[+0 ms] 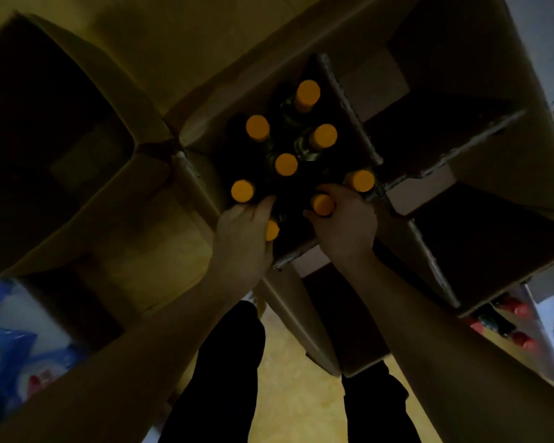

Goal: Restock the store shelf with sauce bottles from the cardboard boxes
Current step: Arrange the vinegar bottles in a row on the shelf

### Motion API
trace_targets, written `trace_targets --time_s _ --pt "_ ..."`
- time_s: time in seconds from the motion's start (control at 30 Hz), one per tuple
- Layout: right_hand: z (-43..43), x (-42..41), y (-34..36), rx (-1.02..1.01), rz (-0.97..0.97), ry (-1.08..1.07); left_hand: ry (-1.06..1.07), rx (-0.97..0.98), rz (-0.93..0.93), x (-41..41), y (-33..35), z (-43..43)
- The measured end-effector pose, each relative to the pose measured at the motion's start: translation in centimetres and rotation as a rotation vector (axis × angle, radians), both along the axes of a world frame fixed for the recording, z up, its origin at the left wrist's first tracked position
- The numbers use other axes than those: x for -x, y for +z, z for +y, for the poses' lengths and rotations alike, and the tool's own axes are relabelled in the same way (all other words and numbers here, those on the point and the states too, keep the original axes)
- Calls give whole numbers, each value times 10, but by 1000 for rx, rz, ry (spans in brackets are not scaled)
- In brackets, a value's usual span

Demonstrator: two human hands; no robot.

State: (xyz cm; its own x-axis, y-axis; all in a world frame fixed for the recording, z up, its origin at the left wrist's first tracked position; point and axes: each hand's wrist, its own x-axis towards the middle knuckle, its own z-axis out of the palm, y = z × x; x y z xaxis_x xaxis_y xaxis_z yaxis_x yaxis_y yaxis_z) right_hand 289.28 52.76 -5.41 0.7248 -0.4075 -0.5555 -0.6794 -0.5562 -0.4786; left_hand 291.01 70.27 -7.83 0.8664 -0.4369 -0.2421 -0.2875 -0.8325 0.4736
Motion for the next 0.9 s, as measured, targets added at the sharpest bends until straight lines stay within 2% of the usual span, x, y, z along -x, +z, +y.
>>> trace_targets --time_s 0.2,0.3,0.53,0.7,0.8,0.9 --pt "5 2 -8 105 -26 0 6 -65 -32 -3 1 0" --pt "9 5 -10 105 -79 -77 -34 -18 -8 -10 3 2" --pt "15 14 -2 -18 -255 -324 -51 8 73 -17 3 2" --pt "18 22 18 -94 -371 -355 -71 59 121 -11 4 0" --pt "17 23 39 -155 -402 -399 -112 142 92 -3 6 5" --pt "15 20 66 -209 -469 -481 -13 260 176 3 25 4"
